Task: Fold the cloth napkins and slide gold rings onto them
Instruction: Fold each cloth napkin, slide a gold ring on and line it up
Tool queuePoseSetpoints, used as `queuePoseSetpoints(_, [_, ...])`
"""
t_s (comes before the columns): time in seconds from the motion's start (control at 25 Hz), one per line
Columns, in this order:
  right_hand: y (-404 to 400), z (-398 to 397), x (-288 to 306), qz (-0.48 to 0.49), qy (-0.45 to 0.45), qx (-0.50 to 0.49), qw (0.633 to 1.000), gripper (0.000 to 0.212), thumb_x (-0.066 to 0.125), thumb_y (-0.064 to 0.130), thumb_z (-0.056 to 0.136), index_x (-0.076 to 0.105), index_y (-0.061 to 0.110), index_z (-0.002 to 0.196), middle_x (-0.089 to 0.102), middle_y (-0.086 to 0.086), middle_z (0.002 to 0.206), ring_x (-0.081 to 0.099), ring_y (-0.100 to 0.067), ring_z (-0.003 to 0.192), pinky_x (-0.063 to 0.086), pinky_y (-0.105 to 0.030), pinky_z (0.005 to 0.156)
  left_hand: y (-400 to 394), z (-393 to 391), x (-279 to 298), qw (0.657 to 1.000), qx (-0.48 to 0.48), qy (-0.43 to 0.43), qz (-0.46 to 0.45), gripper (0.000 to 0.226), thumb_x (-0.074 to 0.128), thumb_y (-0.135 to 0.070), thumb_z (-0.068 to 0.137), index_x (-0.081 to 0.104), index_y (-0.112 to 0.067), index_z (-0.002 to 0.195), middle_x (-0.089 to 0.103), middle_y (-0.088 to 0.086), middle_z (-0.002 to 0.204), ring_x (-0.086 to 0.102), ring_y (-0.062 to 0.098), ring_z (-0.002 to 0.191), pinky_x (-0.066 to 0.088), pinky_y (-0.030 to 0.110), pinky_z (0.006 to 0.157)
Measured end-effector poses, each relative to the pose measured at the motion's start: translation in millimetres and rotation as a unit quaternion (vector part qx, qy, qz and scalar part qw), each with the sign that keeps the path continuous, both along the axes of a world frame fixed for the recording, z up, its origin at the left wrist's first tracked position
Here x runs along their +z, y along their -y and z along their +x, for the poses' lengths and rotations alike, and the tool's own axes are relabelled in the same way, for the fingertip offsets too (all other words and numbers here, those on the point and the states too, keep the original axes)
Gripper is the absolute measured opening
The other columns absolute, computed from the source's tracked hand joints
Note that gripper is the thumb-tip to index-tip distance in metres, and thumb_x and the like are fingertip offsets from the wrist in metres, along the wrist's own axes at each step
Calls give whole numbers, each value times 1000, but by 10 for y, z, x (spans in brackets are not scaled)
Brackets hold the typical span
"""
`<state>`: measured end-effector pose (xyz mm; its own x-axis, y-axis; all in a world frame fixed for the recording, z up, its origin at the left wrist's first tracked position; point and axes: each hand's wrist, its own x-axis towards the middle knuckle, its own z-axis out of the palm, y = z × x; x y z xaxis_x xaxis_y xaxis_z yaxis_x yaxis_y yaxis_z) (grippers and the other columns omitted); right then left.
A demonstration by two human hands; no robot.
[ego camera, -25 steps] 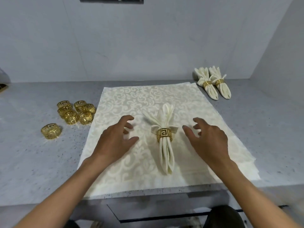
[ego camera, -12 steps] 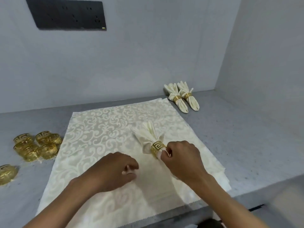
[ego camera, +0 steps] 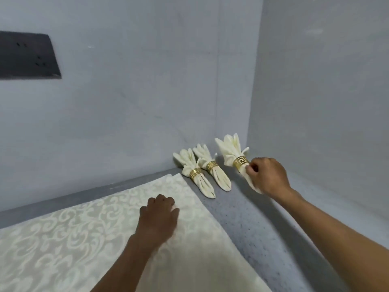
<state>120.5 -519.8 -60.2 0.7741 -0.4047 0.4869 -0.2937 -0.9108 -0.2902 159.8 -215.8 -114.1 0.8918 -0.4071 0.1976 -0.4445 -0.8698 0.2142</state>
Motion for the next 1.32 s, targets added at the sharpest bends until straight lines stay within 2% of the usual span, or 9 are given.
queuePoseSetpoints(0.12, [160,548,-172,-21,-15,-26,999,29,52,31,95,61,16,72,61,-3,71,50,-18,59,31,-28,50,137,143,-229,998,25,58,-20,33,28,-40,98,49,-33,122,48,-11,124,43,16,117,33,34,94])
queuePoseSetpoints(0.4, [266,1272,-573,-25,-40,-55,997,27,52,35,95,65,15,83,66,-9,90,55,-24,74,39,-32,61,192,232,-300,998,26,47,-44,25,35,-36,97,47,-34,119,44,-13,124,38,14,117,28,35,97])
queuePoseSetpoints(0.56, [166,1195,-539,14,-73,-87,993,47,44,59,91,59,14,91,61,-4,90,56,-26,78,40,-33,63,166,304,-308,996,34,65,-47,25,36,-36,97,48,-33,119,45,-12,124,39,15,117,28,36,97])
queuePoseSetpoints(0.68, [-24,681,-607,12,-54,-80,995,41,40,52,95,56,15,101,59,-6,97,56,-24,79,42,-34,65,169,325,-382,996,30,68,-47,27,39,-36,97,52,-31,120,49,-11,124,41,16,117,30,36,96])
queuePoseSetpoints(0.88, [-925,-418,-740,8,-40,97,994,23,45,40,96,60,26,107,60,8,105,56,-13,88,49,-30,72,69,21,-89,989,16,114,-96,26,48,-23,84,69,-22,99,64,-5,110,62,24,100,44,42,86])
queuePoseSetpoints(0.96, [-1388,-917,-697,-10,-24,195,980,25,42,41,90,64,30,98,62,15,93,57,-7,81,44,-21,68,-189,-453,125,991,-7,64,-114,25,50,-23,91,65,-24,110,62,-9,116,57,19,106,40,37,93])
queuePoseSetpoints(1.04, [-1744,-1477,-650,-1,-82,300,950,28,38,47,87,63,35,93,61,18,87,53,-3,80,40,-19,71,-682,-1079,103,992,-33,16,-117,26,47,-36,96,61,-30,117,60,-17,119,52,8,110,37,27,97])
queuePoseSetpoints(1.16, [-2033,-2092,-670,-13,-123,446,887,21,52,50,88,62,37,100,60,25,102,53,2,91,42,-19,78,-1546,-2094,-100,988,-73,-62,-119,35,48,-58,87,64,-38,111,55,-29,126,45,-6,120,32,21,104])
queuePoseSetpoints(1.32, [-2193,-2265,-753,-17,-126,478,869,39,54,69,83,65,42,109,54,29,120,52,2,106,40,-25,84,-2327,-2756,-244,981,-77,-117,-138,50,62,-79,70,58,-52,112,33,-42,143,19,-12,140,10,14,115])
